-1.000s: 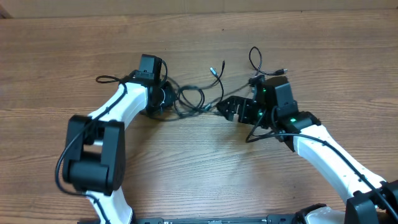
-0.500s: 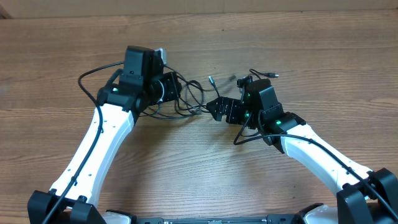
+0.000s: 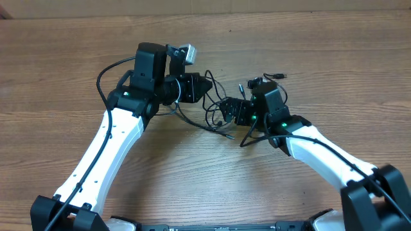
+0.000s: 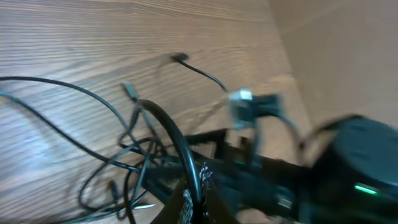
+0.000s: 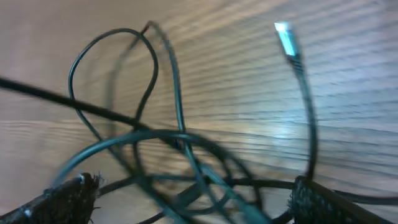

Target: Untangle cables

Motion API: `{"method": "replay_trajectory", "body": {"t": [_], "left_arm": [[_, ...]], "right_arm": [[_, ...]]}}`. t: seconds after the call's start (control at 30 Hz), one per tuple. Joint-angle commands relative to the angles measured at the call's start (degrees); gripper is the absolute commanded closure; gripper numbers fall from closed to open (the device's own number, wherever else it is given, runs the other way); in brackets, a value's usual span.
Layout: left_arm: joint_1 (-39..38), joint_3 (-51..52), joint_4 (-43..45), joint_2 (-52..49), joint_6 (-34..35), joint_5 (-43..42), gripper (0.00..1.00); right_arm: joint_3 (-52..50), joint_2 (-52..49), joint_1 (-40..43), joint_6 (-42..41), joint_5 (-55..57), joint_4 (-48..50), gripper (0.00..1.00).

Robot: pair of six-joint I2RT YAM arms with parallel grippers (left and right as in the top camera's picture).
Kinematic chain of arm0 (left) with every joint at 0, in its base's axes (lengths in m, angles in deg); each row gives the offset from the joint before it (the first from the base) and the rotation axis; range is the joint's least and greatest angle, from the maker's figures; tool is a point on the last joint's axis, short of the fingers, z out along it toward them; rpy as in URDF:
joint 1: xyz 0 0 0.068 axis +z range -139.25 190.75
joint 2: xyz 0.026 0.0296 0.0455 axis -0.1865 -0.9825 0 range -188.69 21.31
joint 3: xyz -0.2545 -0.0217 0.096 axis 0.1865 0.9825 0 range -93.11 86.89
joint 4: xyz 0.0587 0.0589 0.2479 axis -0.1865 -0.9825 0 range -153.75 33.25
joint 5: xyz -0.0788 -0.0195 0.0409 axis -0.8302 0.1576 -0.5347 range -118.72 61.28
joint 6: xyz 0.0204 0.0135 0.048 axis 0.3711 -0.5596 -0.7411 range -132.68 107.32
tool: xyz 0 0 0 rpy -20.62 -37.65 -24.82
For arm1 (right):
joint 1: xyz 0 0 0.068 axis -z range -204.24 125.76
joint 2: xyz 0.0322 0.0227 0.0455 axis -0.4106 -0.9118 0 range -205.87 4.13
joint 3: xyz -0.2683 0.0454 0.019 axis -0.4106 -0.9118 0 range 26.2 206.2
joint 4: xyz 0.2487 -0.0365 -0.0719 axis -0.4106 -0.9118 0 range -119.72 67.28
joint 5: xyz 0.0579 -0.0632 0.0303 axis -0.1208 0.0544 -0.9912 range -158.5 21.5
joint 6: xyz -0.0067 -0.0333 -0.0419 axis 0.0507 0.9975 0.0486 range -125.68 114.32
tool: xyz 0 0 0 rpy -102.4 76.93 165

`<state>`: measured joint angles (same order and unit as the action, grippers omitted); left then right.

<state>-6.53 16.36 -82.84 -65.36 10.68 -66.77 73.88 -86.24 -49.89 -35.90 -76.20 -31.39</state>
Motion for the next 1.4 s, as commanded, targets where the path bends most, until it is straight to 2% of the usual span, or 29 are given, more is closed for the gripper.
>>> {"method": "replay_trajectory", "body": {"t": [0.0,0.13,0.17,0.3,0.4,0.63,0.77,1.17,1.3,1.37], "left_arm": [[-0.17,-0.63,0.37,0.98,-1.53,-5.49,0.96],[0.24,-0.63,0.46,2.03,-1.53,-5.53,0.95],[0.44,-0.63,0.44,3.13,-1.55,-5.55,0.96],[1.84,-0.63,0.31,7.58,-2.80,-5.51,0.96],[5.38,-0.63,-0.85,12.63,-5.40,-3.08,0.96],[15.58,-0.63,-6.01,17.22,-5.16,14.62,0.96],[21.14,-0.63,-7.02,17.05,-5.16,22.25,0.96],[42.23,-2.73,-1.70,16.94,-5.46,24.74,0.96],[43.78,-8.24,-1.99,15.58,-8.17,25.14,0.96],[43.71,-12.92,-3.23,13.62,-9.68,27.87,0.96]], "right_arm": [[1.31,-2.80,-0.39,0.24,6.49,0.00,0.04],[1.31,-5.29,-0.37,0.22,12.59,-0.70,0.05],[1.31,-6.56,-0.28,-0.52,17.00,-1.29,0.05],[1.31,-8.59,2.69,-8.55,30.38,-5.55,0.03],[1.36,-8.39,8.92,-13.53,34.25,-11.45,0.02],[1.57,-8.33,25.09,-13.53,29.66,-17.64,0.04],[1.57,-8.33,32.54,-13.46,26.51,-18.14,0.00],[3.52,-8.33,56.43,-12.83,17.70,-21.94,0.00],[3.52,-8.33,58.80,-10.32,9.31,-22.34,0.00],[3.52,-8.33,58.75,-10.01,5.90,-22.34,0.00]]}}
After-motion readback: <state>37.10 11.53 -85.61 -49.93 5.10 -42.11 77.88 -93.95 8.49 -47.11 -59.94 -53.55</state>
